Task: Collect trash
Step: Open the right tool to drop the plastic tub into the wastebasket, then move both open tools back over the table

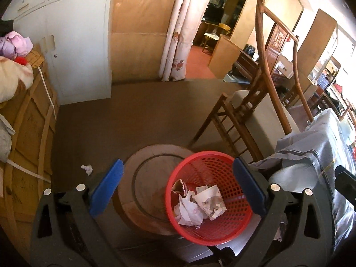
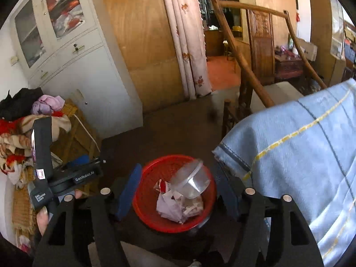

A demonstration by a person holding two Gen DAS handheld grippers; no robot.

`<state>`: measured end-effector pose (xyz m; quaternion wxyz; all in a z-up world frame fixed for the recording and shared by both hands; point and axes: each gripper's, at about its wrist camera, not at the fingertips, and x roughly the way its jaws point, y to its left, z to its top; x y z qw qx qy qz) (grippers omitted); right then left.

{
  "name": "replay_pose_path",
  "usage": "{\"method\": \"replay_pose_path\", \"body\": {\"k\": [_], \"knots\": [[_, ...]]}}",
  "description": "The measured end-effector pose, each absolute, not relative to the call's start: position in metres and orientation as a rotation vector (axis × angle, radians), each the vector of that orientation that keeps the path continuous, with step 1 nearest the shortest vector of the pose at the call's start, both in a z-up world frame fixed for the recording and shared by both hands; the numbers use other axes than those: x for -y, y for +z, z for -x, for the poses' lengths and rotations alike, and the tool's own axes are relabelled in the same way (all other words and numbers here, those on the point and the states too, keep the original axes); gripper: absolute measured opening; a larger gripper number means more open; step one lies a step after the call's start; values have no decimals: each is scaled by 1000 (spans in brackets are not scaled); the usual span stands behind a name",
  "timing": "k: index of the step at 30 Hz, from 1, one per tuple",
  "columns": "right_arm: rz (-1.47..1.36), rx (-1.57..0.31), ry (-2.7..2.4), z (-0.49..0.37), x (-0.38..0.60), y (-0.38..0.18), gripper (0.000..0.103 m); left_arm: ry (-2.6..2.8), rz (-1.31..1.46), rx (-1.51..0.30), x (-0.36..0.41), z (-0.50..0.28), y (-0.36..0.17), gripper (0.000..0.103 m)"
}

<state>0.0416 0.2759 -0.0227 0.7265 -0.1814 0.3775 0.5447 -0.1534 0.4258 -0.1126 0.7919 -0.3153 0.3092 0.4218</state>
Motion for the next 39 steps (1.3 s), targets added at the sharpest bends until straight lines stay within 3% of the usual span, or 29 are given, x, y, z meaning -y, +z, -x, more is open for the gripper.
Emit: {"method": "replay_pose_path", "body": {"k": [20, 30, 39], "knots": [[252, -728, 1032, -63, -172, 11, 72, 757, 542, -642, -367, 126, -78, 95], [127, -593, 902, -55, -70, 42, 80, 594, 381, -586, -292, 109, -33, 96], [-31, -561, 730, -79, 35, 39, 85, 411, 284, -674, -229, 70, -32, 96]]}}
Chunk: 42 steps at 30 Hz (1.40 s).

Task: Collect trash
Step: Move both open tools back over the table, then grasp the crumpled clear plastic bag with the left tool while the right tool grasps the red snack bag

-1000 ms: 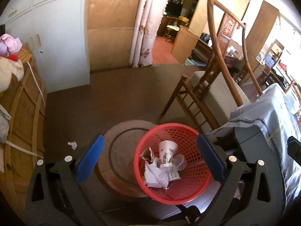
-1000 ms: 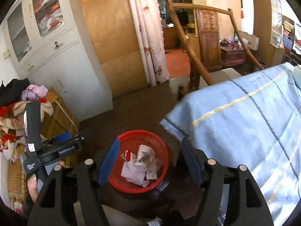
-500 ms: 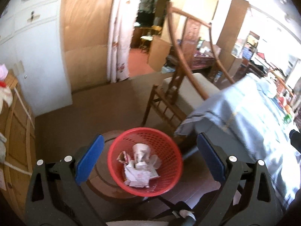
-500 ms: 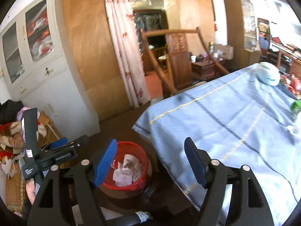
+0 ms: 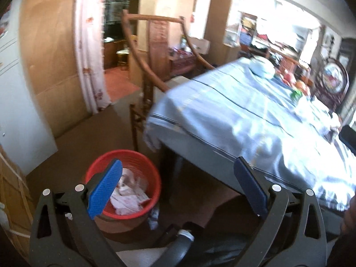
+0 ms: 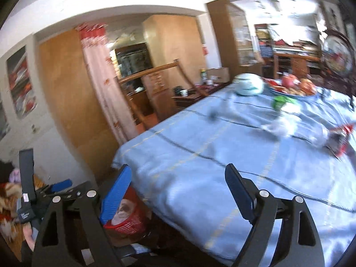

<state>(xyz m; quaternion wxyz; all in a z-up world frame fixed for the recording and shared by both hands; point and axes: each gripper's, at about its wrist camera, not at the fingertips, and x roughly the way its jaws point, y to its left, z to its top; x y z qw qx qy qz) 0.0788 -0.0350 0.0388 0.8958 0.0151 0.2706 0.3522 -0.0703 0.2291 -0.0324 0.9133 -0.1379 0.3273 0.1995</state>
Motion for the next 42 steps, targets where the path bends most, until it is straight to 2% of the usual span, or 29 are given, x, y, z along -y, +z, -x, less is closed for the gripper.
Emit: {"method": "replay_pose_path", "body": {"k": [13, 28, 33, 42], "knots": [[-219, -611, 417, -165, 162, 10, 85, 126, 153, -792, -146, -64, -27, 96], [-189, -563, 185, -272, 231, 44, 93, -155, 69, -859, -35, -255, -14, 96], [-230, -578, 131, -298, 252, 29, 94, -188, 72, -895, -5, -308, -25, 96], [-256, -652, 98, -305, 262, 7, 95, -195, 83, -924, -3, -341, -45, 96]]}}
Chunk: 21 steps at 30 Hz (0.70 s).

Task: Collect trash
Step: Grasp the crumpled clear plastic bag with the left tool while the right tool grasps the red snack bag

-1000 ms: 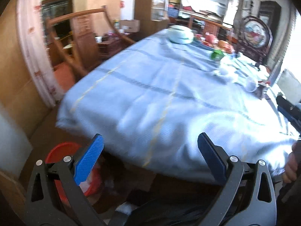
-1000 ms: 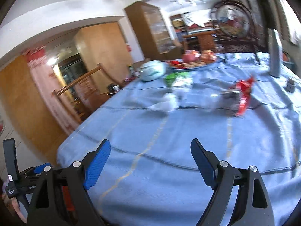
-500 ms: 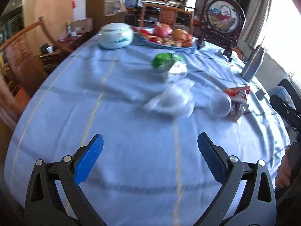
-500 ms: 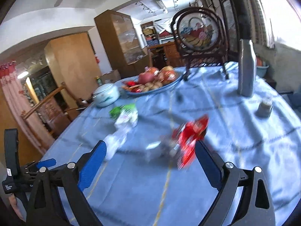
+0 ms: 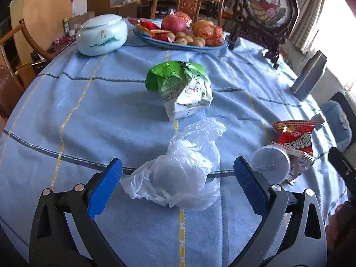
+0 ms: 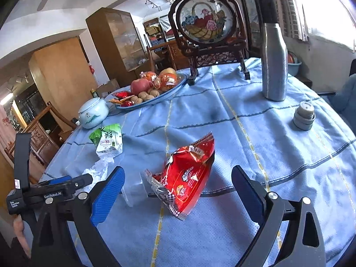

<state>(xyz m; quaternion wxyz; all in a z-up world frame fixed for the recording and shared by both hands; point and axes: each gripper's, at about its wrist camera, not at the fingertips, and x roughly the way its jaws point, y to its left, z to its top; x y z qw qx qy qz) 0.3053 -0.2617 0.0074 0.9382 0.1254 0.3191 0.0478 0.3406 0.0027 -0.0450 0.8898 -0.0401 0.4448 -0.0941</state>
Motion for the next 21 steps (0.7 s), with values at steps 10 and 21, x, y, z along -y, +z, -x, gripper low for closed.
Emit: {"method": "replay_pose_path", "body": {"k": [10, 21], "knots": [[-244, -699, 82, -311, 258, -2, 95, -249, 4, -943, 10, -338, -56, 38], [-342, -732, 95, -322, 270, -12, 90, -243, 14, -871, 5, -328, -41, 36]]}}
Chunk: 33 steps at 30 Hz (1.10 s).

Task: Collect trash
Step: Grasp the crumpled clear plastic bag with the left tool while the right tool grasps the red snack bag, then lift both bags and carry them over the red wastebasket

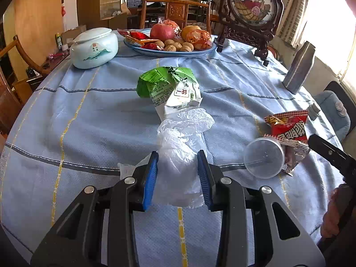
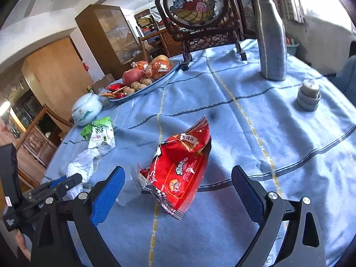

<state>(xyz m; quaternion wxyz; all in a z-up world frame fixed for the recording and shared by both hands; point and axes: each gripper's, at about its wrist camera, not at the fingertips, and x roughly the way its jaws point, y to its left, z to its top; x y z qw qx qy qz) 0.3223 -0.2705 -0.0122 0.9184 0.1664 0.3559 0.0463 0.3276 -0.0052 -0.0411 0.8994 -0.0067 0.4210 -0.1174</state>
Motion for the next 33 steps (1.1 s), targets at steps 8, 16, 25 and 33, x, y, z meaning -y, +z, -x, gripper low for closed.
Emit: {"method": "replay_pose_path", "body": {"k": [8, 16, 25, 33], "knots": [[-358, -771, 178, -332, 262, -20, 55, -254, 22, -877, 4, -327, -40, 37], [-443, -759, 193, -335, 267, -22, 76, -267, 6, -883, 7, -326, -41, 38], [-412, -730, 209, -336, 265, -21, 18, -264, 17, -885, 5, -327, -41, 38], [-329, -636, 187, -325, 260, -3, 19, -277, 51, -843, -3, -324, -33, 37]]}}
